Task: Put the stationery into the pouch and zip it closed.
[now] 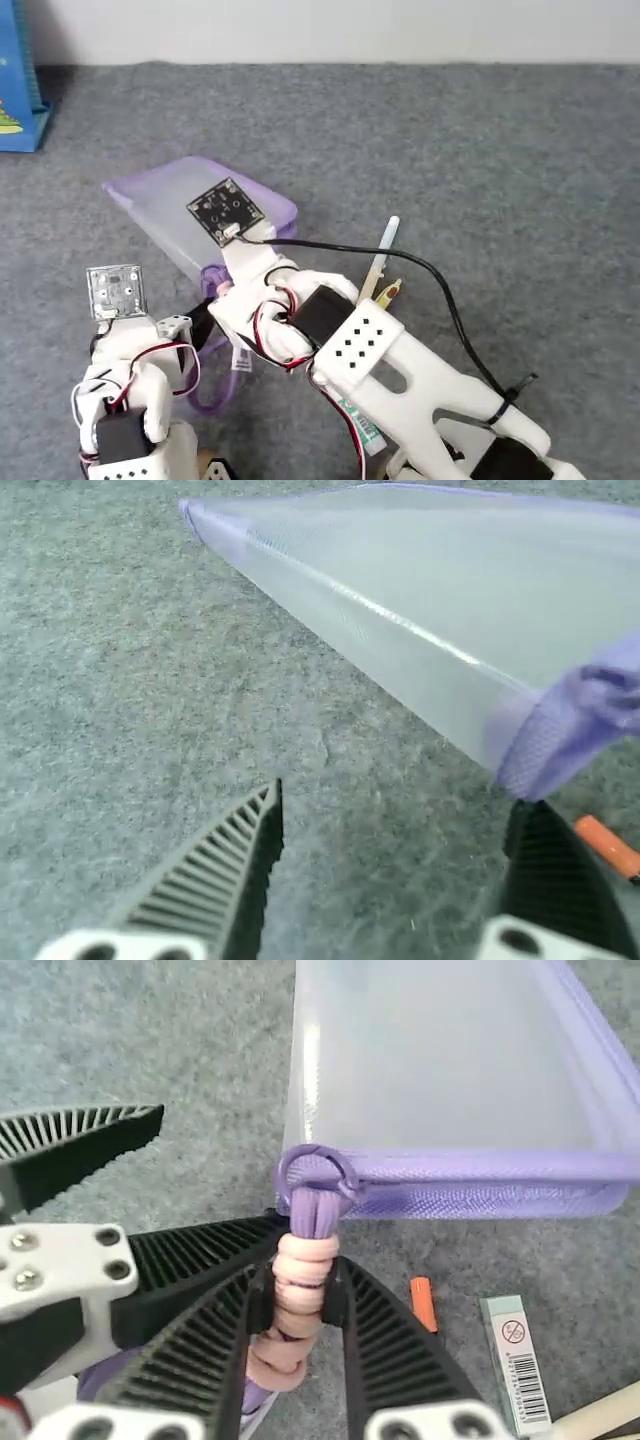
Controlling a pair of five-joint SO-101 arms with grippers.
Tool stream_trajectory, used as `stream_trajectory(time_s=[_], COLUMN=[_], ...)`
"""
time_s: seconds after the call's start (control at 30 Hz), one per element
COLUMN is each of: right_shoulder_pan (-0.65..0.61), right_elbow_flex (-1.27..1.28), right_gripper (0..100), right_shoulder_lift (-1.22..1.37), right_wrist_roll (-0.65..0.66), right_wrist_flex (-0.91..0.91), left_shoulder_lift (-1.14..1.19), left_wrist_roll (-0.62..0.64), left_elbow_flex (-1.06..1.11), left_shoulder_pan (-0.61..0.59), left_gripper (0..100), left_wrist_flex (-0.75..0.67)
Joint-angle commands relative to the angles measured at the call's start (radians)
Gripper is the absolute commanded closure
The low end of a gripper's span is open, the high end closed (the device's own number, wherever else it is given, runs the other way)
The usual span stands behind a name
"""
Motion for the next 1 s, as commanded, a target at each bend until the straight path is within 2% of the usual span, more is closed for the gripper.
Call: stream_trajectory(time_s=[0.0, 0.23, 0.4, 0.77, 0.97], right_shoulder_pan=[0.013, 0.013, 0.013, 0.013, 0.013], right_elbow_flex=[0.008, 0.009, 0.009, 0.009, 0.011], right_gripper=[99.1, 99.1, 99.1, 99.1, 99.1], right_shoulder_lift=[-0.056, -0.056, -0.056, -0.058, -0.064], right_wrist_roll=[0.028, 0.028, 0.028, 0.028, 0.028], right_wrist_flex=[-0.045, -0.047, -0.047, -0.039, -0.038], left_shoulder_lift=[-0.009, -0.009, -0.009, -0.009, -0.009], left_wrist_roll=[0.014, 0.014, 0.014, 0.011, 0.005], left_elbow_flex=[-0.062, -0.119, -0.128, -0.119, -0.019], left_shoulder_pan=[0.006, 0.012, 0.068, 0.064, 0.063], left_gripper=[66, 66, 66, 66, 73], left_wrist_flex=[-0.020, 0.028, 0.041, 0.034, -0.117])
